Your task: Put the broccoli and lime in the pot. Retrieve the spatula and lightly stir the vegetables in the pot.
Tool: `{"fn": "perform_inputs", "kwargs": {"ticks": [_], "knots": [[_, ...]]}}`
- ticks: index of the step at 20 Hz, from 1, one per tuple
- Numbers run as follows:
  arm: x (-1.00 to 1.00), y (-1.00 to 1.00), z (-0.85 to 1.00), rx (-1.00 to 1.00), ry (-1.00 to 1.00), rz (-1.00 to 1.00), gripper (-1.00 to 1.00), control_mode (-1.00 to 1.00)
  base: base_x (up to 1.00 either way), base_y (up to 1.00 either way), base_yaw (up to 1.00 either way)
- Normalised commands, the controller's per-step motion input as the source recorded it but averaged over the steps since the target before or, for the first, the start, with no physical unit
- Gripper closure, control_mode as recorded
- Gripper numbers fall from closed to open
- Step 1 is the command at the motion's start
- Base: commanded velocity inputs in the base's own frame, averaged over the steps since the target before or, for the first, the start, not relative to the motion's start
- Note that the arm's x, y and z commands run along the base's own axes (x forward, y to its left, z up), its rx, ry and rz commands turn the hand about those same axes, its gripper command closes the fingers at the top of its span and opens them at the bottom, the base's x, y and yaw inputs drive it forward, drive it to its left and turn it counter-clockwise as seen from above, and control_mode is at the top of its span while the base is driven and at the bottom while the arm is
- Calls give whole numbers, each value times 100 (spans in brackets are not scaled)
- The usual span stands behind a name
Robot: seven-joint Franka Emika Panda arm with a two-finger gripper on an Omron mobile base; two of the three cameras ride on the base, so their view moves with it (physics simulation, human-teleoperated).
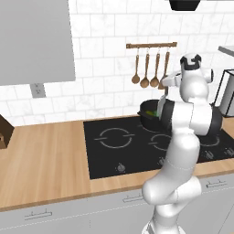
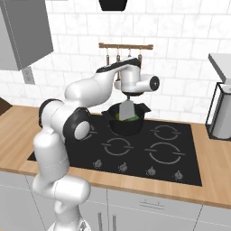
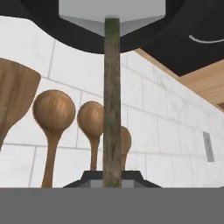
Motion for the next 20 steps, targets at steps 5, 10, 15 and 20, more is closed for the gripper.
{"fn": "perform_inputs", "kwargs": {"ticks": [5,10,15,20], "knots": [[24,-6,-1,0,0,0,100,-100,0,0,0],[23,-2,0,0,0,0,100,-100,0,0,0],[6,0,0,0,0,12,100,-100,0,0,0],[0,0,0,0,0,23,100,-100,0,0,0]]}}
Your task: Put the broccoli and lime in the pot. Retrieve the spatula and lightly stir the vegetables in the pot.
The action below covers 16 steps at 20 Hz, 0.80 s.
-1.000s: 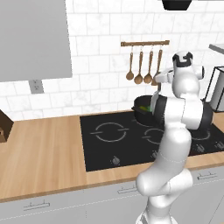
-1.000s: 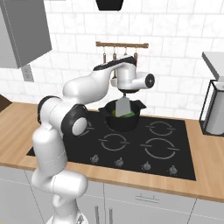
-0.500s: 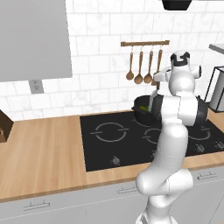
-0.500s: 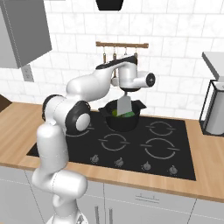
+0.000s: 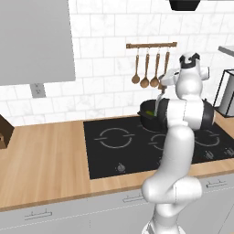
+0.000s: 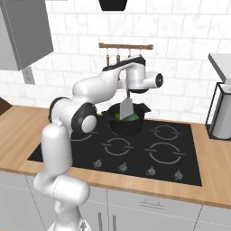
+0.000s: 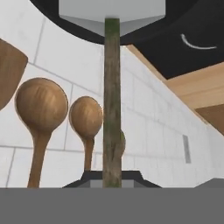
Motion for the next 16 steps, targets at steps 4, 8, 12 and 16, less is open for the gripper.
{"fn": "perform_inputs", "kwargs": {"ticks": [4,8,12,16], "knots": [[0,0,0,0,0,27,100,-100,0,0,0],[0,0,0,0,0,24,100,-100,0,0,0],[0,0,0,-1,-3,18,100,-100,0,0,0],[7,1,-7,-1,0,9,100,-100,0,0,0]]}}
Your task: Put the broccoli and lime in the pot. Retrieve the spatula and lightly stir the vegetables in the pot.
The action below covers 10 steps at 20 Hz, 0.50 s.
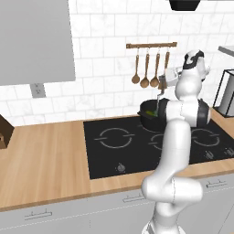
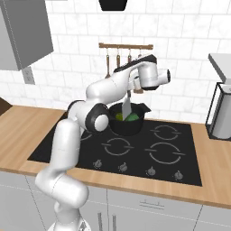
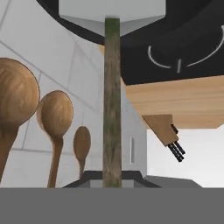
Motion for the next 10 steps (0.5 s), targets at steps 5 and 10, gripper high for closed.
{"fn": "perform_inputs", "kwargs": {"ticks": [5,10], "knots": [[10,4,-7,0,0,2,100,-100,0,0,0],[9,3,-20,0,0,2,100,-100,0,0,0]]}}
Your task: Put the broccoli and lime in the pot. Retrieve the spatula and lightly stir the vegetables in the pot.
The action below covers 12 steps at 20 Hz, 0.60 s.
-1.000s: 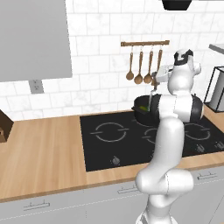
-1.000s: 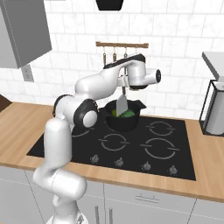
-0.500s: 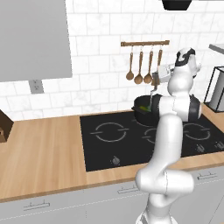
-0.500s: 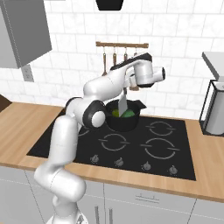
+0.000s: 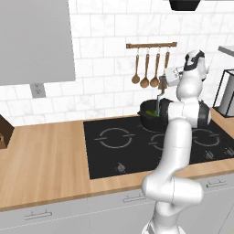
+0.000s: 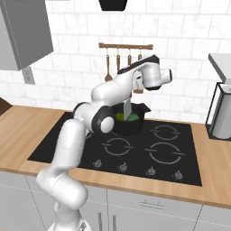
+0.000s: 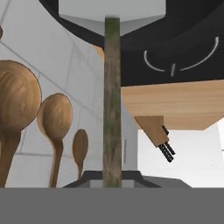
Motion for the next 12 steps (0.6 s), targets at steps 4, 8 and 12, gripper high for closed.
{"fn": "perform_inputs", "kwargs": {"ticks": [4,8,12], "knots": [[11,11,-25,0,0,4,100,-100,0,0,0],[6,19,-3,0,0,6,100,-100,0,0,0],[22,18,-1,0,0,5,100,-100,0,0,0]]}}
